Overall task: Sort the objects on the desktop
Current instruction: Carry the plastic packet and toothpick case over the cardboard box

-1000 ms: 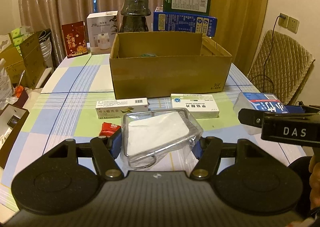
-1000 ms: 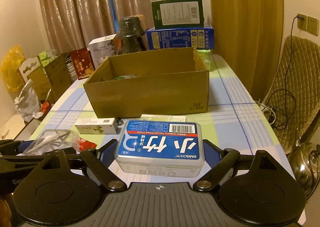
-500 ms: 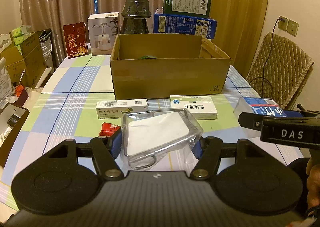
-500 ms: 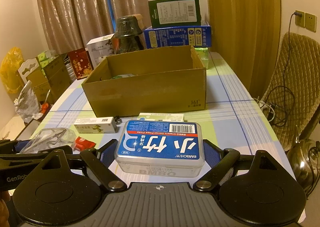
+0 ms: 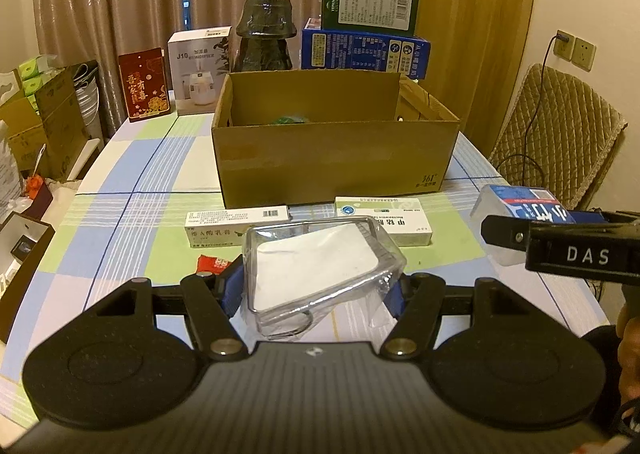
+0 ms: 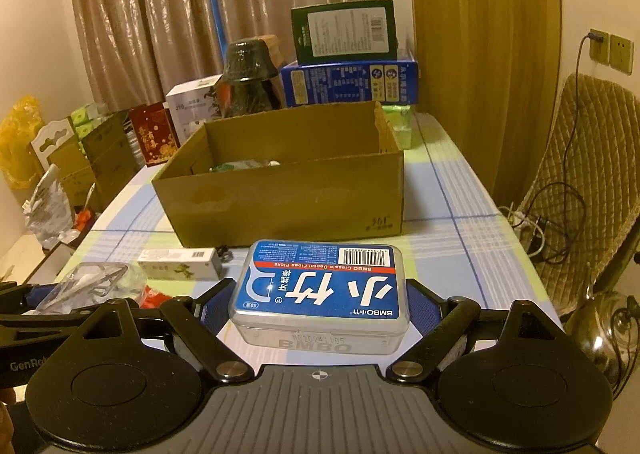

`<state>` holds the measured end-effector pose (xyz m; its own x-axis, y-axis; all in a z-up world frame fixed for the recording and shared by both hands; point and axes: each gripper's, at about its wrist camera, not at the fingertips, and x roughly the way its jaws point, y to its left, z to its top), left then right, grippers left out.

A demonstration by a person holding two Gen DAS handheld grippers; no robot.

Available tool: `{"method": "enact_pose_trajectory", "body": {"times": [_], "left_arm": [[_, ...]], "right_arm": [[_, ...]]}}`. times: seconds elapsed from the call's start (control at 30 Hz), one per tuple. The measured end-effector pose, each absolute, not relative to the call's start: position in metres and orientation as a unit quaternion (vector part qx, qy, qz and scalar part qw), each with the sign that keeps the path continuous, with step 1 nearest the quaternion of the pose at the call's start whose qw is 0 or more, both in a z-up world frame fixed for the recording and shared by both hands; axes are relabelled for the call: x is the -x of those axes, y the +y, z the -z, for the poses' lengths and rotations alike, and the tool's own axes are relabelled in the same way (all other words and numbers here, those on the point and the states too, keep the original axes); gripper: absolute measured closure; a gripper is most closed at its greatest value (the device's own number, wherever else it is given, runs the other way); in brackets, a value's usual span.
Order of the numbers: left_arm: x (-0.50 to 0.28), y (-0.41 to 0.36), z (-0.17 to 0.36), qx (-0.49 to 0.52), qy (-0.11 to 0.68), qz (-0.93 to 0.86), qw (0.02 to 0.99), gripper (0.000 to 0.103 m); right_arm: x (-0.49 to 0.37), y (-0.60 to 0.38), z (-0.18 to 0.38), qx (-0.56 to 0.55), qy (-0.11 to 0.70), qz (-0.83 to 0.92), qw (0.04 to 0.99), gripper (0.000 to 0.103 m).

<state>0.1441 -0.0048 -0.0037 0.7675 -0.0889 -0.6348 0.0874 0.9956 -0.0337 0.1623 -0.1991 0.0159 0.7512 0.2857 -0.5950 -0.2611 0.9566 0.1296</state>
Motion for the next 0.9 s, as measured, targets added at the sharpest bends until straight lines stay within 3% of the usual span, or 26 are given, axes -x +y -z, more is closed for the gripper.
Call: {"method": "enact_pose_trajectory", "body": {"times": [0.9], "left_arm": [[-0.245, 0.008, -0.029, -0.025, 0.309, 0.059, 0.949, 0.042]], "right_arm": [[-0.258, -0.176, -0.050, 0.032, 0.286, -0.173, 0.942, 0.018]]}}
